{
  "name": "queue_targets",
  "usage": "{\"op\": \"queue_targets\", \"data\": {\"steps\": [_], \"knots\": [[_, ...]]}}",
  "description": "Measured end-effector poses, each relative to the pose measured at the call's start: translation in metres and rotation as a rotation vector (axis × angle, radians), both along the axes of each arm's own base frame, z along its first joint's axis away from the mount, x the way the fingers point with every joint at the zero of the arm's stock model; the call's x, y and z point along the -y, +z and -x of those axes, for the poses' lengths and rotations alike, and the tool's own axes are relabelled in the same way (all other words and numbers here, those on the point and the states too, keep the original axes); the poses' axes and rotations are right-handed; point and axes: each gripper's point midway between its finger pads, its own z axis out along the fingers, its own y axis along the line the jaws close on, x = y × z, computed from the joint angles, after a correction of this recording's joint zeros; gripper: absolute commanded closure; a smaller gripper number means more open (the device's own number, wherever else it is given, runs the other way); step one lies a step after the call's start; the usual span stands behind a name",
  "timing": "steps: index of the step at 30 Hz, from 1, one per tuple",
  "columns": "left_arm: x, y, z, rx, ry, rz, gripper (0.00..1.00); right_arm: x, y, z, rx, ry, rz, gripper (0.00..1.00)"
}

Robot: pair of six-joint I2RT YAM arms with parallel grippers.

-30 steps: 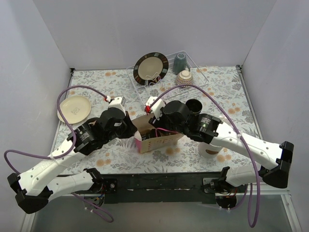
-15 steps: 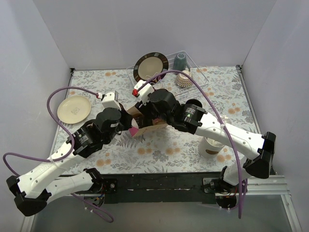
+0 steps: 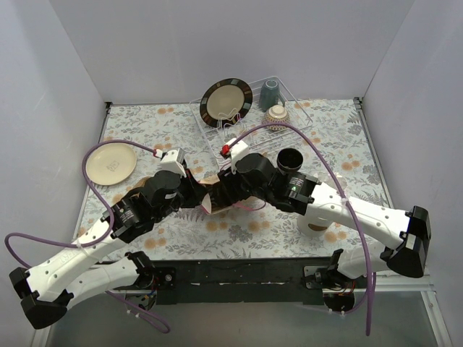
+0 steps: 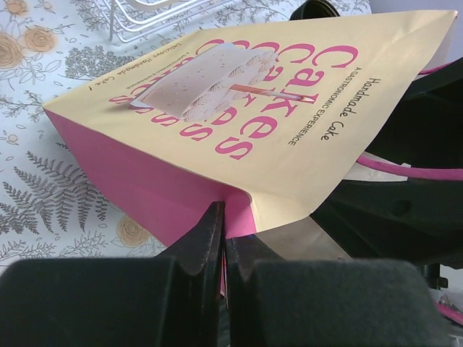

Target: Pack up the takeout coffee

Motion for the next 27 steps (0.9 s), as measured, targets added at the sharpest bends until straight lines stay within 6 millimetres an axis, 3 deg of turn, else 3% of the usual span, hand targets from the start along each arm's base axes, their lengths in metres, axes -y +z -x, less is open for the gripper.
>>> {"op": "queue_targets", "data": {"steps": [7, 17, 23, 27], "knots": [[0.005, -0.004, 0.008, -0.023, -0.047, 0.007, 1.0, 0.015, -0.012, 0.014, -0.079, -0.057, -0.073, 0.3], [0.007, -0.008, 0.012, -0.101, -0.019, 0.032, 1.0, 0.029, 0.003, 0.018, 0.03, -0.017, -0.172, 0.31], [0.006, -0.015, 0.014, -0.136, -0.006, 0.019, 1.0, 0.034, 0.01, 0.027, 0.097, 0.082, -0.178, 0.37], [0.005, -0.018, 0.015, -0.149, -0.001, 0.011, 1.0, 0.036, 0.005, 0.036, 0.169, 0.205, -0.134, 0.37]]}}
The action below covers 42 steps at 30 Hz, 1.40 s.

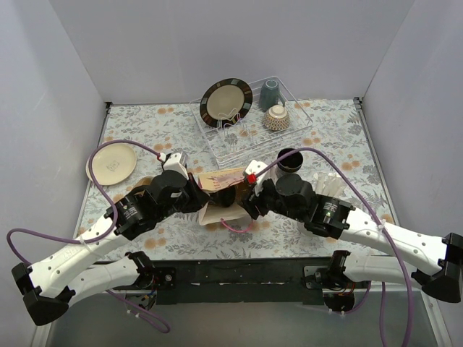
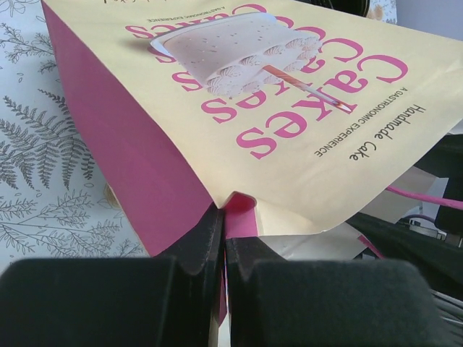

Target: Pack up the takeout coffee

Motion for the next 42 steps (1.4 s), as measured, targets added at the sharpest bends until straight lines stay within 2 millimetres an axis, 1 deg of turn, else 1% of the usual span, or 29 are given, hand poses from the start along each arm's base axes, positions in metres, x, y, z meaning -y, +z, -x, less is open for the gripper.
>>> {"op": "queue_targets", "data": {"steps": [1, 5, 9, 13, 14, 17, 21, 24, 26, 29, 35, 42], "knots": [[0.0, -0.001, 0.0, -0.002, 0.0, -0.003, 1.0, 0.001, -0.002, 0.002, 0.018, 0.024, 0.016, 0.37], [-0.003, -0.003, 0.001, -0.009, 0.003, -0.016, 1.0, 0.001, -0.002, 0.004, 0.117, 0.12, 0.081, 0.3], [-0.004, 0.003, 0.0, -0.007, 0.009, -0.025, 1.0, 0.003, -0.002, 0.005, 0.196, 0.198, 0.166, 0.29], [-0.006, 0.011, -0.001, 0.006, 0.016, -0.026, 1.0, 0.002, 0.002, 0.008, 0.258, 0.282, 0.228, 0.34], [-0.006, 0.012, -0.001, 0.008, 0.015, -0.027, 1.0, 0.001, 0.003, 0.009, 0.275, 0.302, 0.241, 0.37], [-0.007, 0.013, 0.0, 0.018, 0.0, -0.036, 1.0, -0.001, 0.008, 0.01, 0.323, 0.364, 0.286, 0.39], [-0.007, 0.013, 0.003, 0.043, -0.033, -0.034, 1.0, -0.01, 0.017, 0.008, 0.366, 0.439, 0.344, 0.4], [-0.009, 0.011, 0.006, 0.073, -0.055, -0.017, 1.0, -0.02, 0.017, 0.006, 0.391, 0.502, 0.392, 0.43], [-0.01, 0.012, 0.007, 0.087, -0.058, -0.013, 1.0, -0.025, 0.011, 0.006, 0.41, 0.553, 0.422, 0.46], [-0.008, 0.012, 0.005, 0.092, -0.06, -0.008, 1.0, -0.026, 0.001, 0.009, 0.441, 0.627, 0.471, 0.46], [-0.005, 0.013, 0.004, 0.09, -0.062, 0.0, 1.0, -0.03, -0.005, 0.011, 0.511, 0.719, 0.511, 0.46], [-0.003, 0.014, 0.005, 0.095, -0.072, 0.006, 1.0, -0.033, -0.022, 0.01, 0.532, 0.814, 0.586, 0.48]]}}
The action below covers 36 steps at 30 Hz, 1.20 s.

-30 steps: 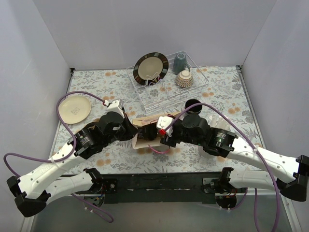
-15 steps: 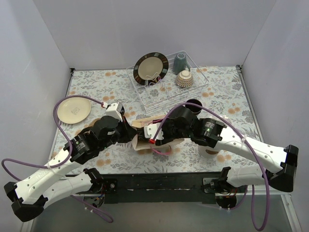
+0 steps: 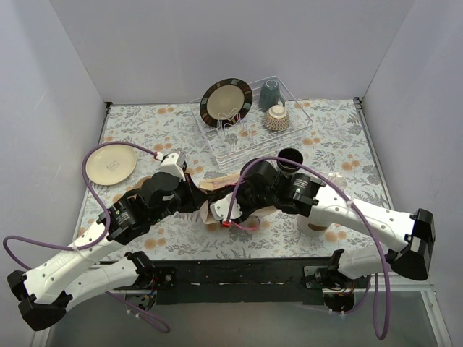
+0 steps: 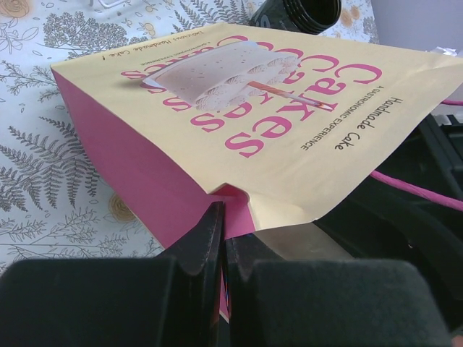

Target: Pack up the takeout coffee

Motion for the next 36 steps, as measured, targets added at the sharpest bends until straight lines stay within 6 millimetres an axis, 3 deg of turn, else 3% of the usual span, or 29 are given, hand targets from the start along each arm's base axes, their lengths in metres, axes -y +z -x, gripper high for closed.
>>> {"op": "queue_targets", "data": {"steps": [3, 11, 19, 36], "knots": [[0.0, 0.0, 0.0, 0.002, -0.007, -0.001, 1.0, -0.007, -0.006, -0.004, 0.007, 0.018, 0.028, 0.48], [0.0, -0.001, 0.003, 0.012, -0.022, 0.009, 1.0, -0.012, -0.032, -0.015, 0.026, 0.047, 0.105, 0.34], [0.001, -0.003, 0.005, 0.014, -0.033, 0.021, 1.0, -0.014, -0.041, -0.028, 0.08, 0.09, 0.137, 0.27], [0.012, -0.002, 0.007, 0.026, -0.089, 0.027, 1.0, -0.025, -0.06, -0.052, 0.227, 0.249, 0.198, 0.36]]}}
